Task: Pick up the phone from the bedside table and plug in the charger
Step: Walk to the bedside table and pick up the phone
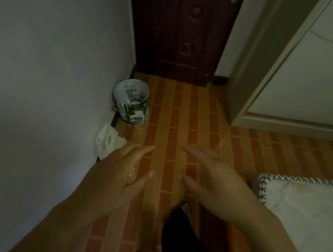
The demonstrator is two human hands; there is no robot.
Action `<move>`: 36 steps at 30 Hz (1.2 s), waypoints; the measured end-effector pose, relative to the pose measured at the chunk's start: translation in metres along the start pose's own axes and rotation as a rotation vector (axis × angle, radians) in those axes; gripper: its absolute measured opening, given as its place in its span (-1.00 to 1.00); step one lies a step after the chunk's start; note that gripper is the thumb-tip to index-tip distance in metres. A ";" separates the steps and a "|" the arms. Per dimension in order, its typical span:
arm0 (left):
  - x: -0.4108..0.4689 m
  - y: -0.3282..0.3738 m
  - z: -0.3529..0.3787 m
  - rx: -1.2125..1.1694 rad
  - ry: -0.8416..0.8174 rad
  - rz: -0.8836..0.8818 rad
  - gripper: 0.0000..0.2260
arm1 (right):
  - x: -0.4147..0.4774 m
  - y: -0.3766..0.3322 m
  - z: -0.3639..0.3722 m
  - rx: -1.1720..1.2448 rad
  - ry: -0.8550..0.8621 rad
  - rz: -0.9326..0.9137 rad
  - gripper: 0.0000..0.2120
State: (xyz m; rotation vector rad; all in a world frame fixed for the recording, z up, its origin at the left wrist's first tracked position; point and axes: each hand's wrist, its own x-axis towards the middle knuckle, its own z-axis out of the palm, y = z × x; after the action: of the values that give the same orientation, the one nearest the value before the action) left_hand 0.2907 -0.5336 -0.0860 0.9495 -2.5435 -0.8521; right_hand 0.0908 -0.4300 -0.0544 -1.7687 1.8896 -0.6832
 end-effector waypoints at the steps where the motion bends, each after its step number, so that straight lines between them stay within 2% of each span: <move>1: 0.016 -0.004 0.000 -0.002 0.002 0.000 -0.52 | 0.015 0.007 -0.004 0.001 0.003 -0.009 -0.44; 13: 0.306 0.007 0.011 -0.008 -0.045 0.126 -0.54 | 0.175 0.148 -0.126 -0.107 0.120 0.083 -0.44; 18: 0.394 0.018 0.021 -0.006 -0.103 0.169 -0.53 | 0.221 0.194 -0.172 -0.096 0.154 0.123 -0.44; 23: 0.476 0.028 0.039 -0.016 -0.192 0.232 -0.54 | 0.253 0.240 -0.200 -0.013 0.192 0.232 -0.44; 30: 0.628 0.055 0.070 -0.008 -0.304 0.336 -0.52 | 0.316 0.320 -0.260 -0.044 0.288 0.391 -0.47; 33: 0.696 0.082 0.082 -0.024 -0.387 0.434 -0.54 | 0.330 0.352 -0.296 -0.080 0.382 0.452 -0.49; 36: 0.756 0.111 0.101 -0.002 -0.494 0.558 -0.53 | 0.332 0.381 -0.322 -0.134 0.468 0.595 -0.47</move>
State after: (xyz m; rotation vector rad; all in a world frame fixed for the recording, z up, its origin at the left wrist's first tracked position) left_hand -0.3684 -0.9303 -0.0469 -0.0163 -2.9705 -0.9895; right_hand -0.4291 -0.7280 -0.0482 -1.0570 2.6578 -0.7904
